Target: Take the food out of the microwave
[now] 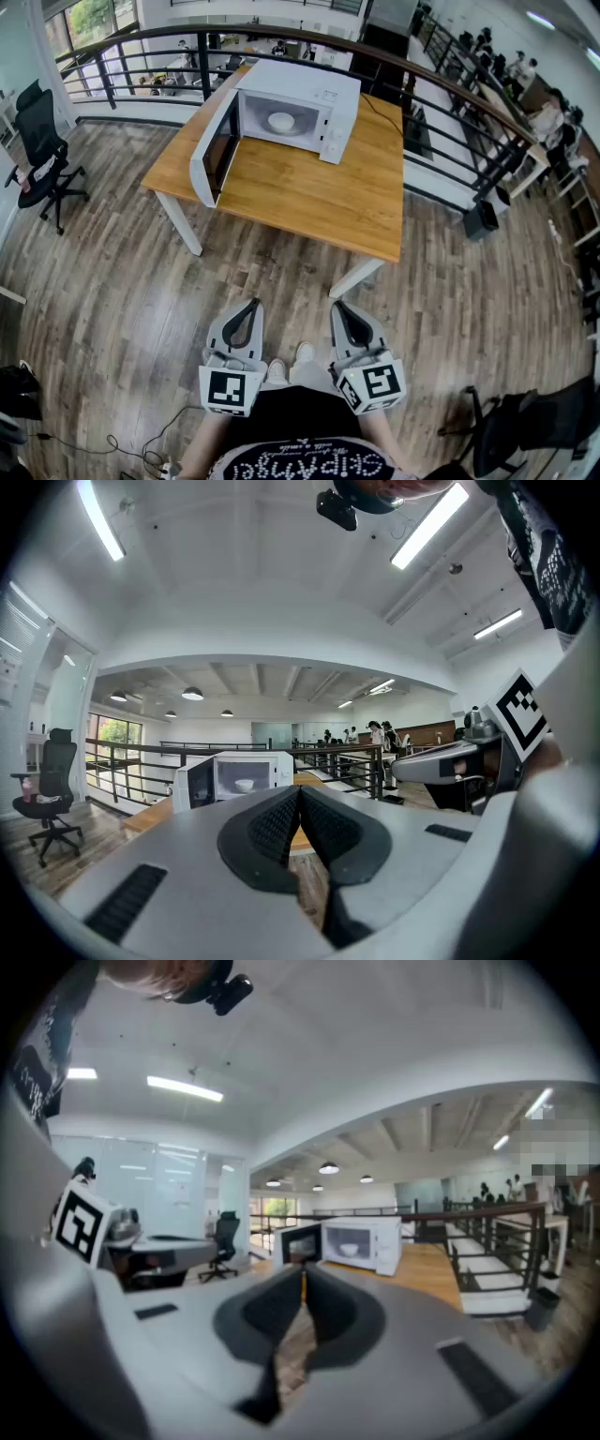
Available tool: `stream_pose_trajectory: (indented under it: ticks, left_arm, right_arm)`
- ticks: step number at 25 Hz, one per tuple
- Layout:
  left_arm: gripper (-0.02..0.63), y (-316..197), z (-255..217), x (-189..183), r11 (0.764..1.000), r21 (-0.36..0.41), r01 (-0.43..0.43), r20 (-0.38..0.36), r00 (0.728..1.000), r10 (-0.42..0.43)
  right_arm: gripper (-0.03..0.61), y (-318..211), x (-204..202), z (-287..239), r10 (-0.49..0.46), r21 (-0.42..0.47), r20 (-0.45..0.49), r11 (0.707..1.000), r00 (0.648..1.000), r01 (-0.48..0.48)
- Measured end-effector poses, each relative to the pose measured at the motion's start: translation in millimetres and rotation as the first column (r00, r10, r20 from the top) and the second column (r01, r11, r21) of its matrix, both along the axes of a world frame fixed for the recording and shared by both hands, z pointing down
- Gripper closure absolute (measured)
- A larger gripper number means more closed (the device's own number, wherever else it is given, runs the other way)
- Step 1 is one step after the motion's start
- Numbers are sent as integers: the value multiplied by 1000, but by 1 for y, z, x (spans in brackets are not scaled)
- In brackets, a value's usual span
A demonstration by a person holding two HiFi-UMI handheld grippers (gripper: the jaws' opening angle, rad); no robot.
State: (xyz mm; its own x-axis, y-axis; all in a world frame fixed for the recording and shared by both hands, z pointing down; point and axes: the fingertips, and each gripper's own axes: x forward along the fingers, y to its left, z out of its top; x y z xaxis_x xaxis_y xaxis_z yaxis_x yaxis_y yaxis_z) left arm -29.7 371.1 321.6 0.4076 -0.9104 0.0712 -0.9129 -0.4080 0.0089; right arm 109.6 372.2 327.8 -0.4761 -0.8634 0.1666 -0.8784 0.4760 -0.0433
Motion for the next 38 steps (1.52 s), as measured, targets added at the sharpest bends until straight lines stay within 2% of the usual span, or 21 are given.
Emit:
stream_pose_trajectory:
  ticks: [21,25,33,38]
  left_arm:
    - [580,-11,-1,3,1000,5,-15,-2,1000,15]
    - [580,-10,2,0,1000,-3,-15,-4,1000,15]
    - [580,-16,12,-7,1000,-24,16,-4,1000,-16]
    - [580,-35,18,-5,999,-38,29,2,1000,-29]
  right_arm:
    - [543,-9,3,2,-5,5,-17,1000,1000,5]
    - [541,-7,1,5,-14,5,3,1000,1000,14]
    - [541,-12,5,18,-23,-21,10,999,1000,23]
    - [541,-36,7,25,-33,-37,26,999,999,34]
